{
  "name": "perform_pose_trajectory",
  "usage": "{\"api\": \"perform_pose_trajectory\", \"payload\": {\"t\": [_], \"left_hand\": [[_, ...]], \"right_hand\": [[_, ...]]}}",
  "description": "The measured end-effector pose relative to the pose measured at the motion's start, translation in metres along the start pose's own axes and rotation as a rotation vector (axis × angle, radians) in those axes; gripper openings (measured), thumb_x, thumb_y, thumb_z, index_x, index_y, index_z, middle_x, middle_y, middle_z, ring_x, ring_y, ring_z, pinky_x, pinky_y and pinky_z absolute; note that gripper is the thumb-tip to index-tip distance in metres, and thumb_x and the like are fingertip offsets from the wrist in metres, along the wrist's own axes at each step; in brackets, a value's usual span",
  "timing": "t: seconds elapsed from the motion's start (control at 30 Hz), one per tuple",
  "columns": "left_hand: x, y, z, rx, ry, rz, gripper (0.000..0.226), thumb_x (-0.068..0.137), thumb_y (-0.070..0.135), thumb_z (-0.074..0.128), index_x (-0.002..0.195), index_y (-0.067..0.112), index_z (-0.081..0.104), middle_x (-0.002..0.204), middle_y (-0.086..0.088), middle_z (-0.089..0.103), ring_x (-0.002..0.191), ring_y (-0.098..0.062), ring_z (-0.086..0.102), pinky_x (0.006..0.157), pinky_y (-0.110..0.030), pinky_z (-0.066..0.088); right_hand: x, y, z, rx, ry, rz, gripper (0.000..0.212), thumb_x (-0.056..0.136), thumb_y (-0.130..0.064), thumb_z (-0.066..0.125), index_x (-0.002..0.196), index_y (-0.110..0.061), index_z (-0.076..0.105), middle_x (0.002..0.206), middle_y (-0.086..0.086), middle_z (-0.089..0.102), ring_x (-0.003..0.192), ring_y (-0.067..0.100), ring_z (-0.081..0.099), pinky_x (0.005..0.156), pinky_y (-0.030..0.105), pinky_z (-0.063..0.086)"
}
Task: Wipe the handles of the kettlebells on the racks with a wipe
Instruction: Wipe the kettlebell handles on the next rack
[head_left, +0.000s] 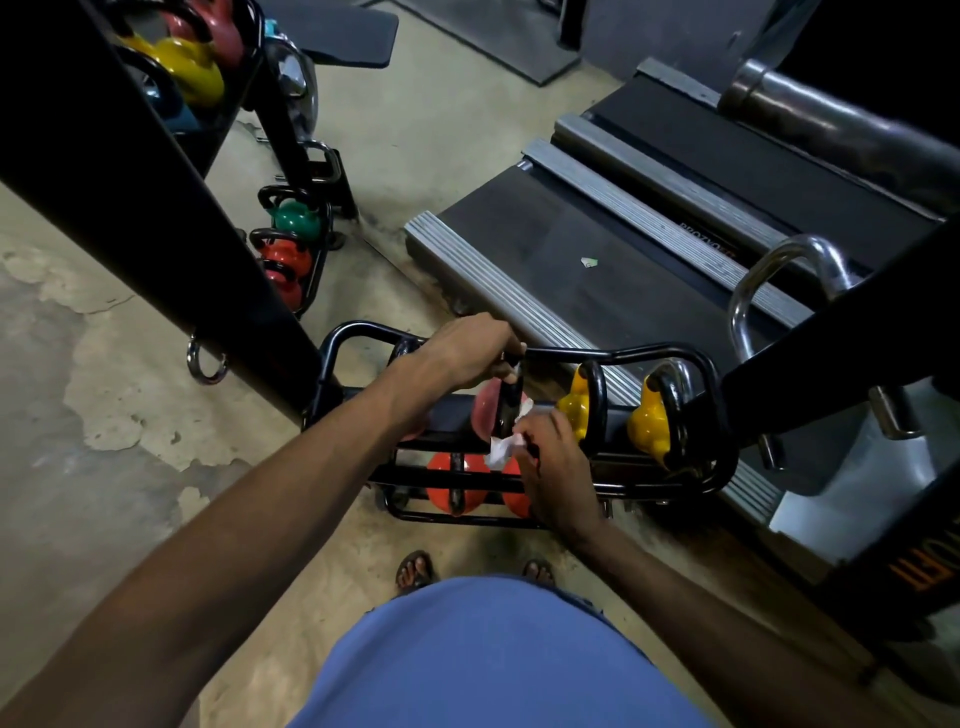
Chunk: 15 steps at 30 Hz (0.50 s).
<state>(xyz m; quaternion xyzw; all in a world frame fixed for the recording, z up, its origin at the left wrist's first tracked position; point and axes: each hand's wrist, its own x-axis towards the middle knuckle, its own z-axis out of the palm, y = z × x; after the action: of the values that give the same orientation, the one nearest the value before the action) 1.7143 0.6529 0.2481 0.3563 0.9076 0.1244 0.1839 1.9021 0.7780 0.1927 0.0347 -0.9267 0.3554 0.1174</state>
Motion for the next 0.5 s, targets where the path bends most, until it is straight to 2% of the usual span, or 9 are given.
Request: {"api": "perform_pose_trajectory", "payload": {"t": [0.07,0.13,0.23,0.3,0.37,0.43,0.5], "left_hand": [[-0.001,-0.002,0.001,-0.007,0.008,0.008,0.041,0.088,0.028,0.072,0.129,0.025,0.066,0.121,0.007,0.071,0.112,-0.013,0.066,0.092,-0.039,0.055],[-0.004,-0.005,0.002,-0.022,0.018,0.015,0.039,0.09,0.024,0.071,0.129,0.024,0.066,0.122,0.005,0.071,0.112,-0.013,0.067,0.093,-0.038,0.055],[-0.007,-0.007,-0.001,0.009,0.018,0.025,0.041,0.091,0.027,0.071,0.131,0.027,0.065,0.12,0.008,0.072,0.114,-0.013,0.066,0.094,-0.037,0.054],[-0.01,-0.008,-0.003,0.022,0.029,0.038,0.043,0.09,0.029,0.072,0.132,0.028,0.064,0.125,0.008,0.07,0.119,-0.013,0.063,0.097,-0.037,0.052],[-0.01,-0.007,-0.003,0.035,0.038,0.047,0.044,0.09,0.03,0.072,0.133,0.028,0.063,0.127,0.006,0.069,0.12,-0.015,0.062,0.098,-0.037,0.052],[-0.008,-0.005,0.0,0.054,0.042,0.049,0.039,0.091,0.031,0.07,0.13,0.031,0.065,0.122,0.007,0.071,0.115,-0.016,0.065,0.094,-0.037,0.054],[-0.007,-0.006,0.001,0.032,0.024,0.029,0.038,0.09,0.033,0.07,0.128,0.032,0.065,0.114,0.008,0.074,0.11,-0.016,0.067,0.09,-0.037,0.055]], "right_hand": [[-0.002,-0.007,0.004,0.25,0.018,0.275,0.024,0.099,-0.01,0.058,0.122,-0.018,0.058,0.109,-0.012,0.061,0.1,0.0,0.06,0.08,0.026,0.056],[0.003,-0.008,0.006,0.454,-0.049,0.442,0.041,0.098,-0.012,0.061,0.136,-0.027,0.054,0.113,-0.02,0.066,0.109,-0.004,0.061,0.091,0.021,0.054],[0.018,-0.011,0.002,0.704,-0.146,0.512,0.04,0.1,-0.012,0.06,0.137,-0.027,0.058,0.118,-0.006,0.071,0.114,0.007,0.065,0.096,0.03,0.055],[0.026,-0.015,-0.005,0.814,-0.181,0.531,0.034,0.099,-0.002,0.056,0.127,-0.018,0.065,0.118,0.0,0.073,0.112,0.013,0.067,0.092,0.027,0.055],[0.036,-0.013,-0.009,0.863,-0.192,0.645,0.037,0.096,0.005,0.052,0.124,-0.015,0.066,0.115,0.004,0.074,0.107,0.017,0.069,0.083,0.025,0.056],[0.053,-0.007,-0.008,0.954,-0.141,0.81,0.036,0.096,0.007,0.05,0.125,-0.009,0.063,0.108,0.013,0.074,0.094,0.026,0.07,0.075,0.032,0.057],[0.067,-0.004,-0.005,1.125,-0.073,0.951,0.03,0.098,0.008,0.046,0.121,-0.003,0.061,0.095,0.018,0.068,0.078,0.027,0.068,0.068,0.036,0.055]]}}
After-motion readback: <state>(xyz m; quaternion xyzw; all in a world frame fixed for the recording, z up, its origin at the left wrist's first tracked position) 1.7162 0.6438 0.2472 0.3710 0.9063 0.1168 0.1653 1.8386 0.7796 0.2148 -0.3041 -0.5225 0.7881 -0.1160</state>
